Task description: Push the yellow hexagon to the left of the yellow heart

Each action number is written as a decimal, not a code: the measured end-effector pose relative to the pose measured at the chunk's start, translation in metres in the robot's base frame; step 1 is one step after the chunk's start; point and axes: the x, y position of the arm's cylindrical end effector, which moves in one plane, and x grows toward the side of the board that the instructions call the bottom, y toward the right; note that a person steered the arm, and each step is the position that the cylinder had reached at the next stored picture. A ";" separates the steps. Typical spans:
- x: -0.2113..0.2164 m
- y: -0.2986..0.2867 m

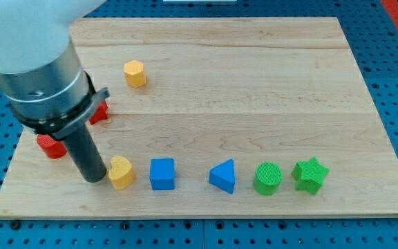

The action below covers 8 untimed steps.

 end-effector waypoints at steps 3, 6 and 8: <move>-0.040 -0.138; -0.114 -0.133; -0.200 -0.068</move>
